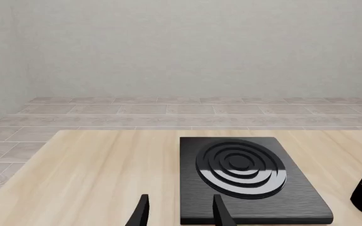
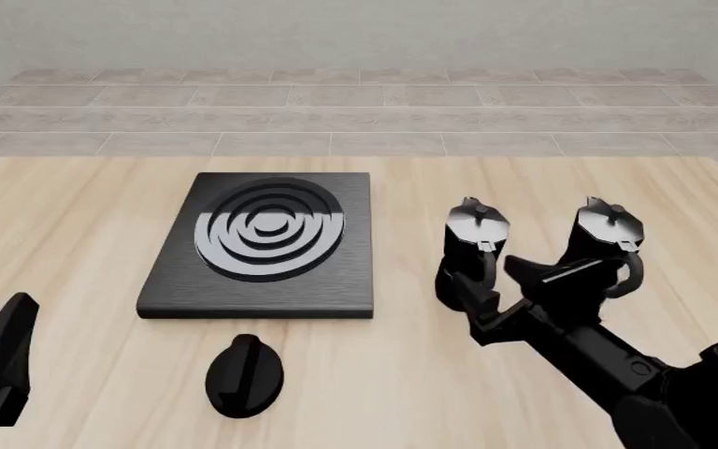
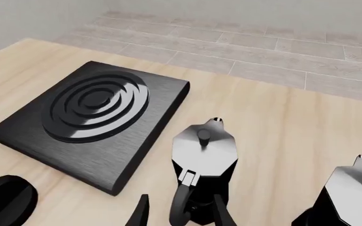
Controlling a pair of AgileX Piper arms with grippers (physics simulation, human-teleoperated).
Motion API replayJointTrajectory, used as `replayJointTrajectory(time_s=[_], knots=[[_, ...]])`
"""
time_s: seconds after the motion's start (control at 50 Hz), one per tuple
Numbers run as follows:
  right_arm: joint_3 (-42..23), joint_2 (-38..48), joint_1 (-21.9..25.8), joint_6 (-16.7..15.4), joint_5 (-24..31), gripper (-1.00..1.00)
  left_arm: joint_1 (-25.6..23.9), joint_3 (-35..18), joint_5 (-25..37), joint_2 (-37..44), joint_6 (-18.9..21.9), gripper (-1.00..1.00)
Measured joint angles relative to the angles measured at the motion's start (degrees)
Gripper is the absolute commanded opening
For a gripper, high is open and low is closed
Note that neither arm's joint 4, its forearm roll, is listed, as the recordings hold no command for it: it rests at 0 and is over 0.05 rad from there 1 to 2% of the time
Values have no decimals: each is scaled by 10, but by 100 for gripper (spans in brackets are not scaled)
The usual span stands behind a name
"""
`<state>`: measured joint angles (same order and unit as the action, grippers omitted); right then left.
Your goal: Put both moka pots on the stove.
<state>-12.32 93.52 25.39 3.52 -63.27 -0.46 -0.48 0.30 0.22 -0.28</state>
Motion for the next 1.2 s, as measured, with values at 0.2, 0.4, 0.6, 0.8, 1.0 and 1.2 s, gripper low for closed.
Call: replayJointTrajectory(time_s=[0.2,0.4,0.6,0.8,1.0,1.2], knots=[[-9,23,-1,0,-9,100,0,0,0,0,0,100],[-13,36,-1,-2,-20,-100,0,0,0,0,0,100],[-4,5,-11,-16,-11,-100,0,0,0,0,0,100],[4,-46,-20,-33,4,-100,0,0,0,0,0,100],[-3,-110,-25,-50,13,-100,0,0,0,0,0,100],[-21,-142,-23,-61,9,-100,0,0,0,0,0,100]])
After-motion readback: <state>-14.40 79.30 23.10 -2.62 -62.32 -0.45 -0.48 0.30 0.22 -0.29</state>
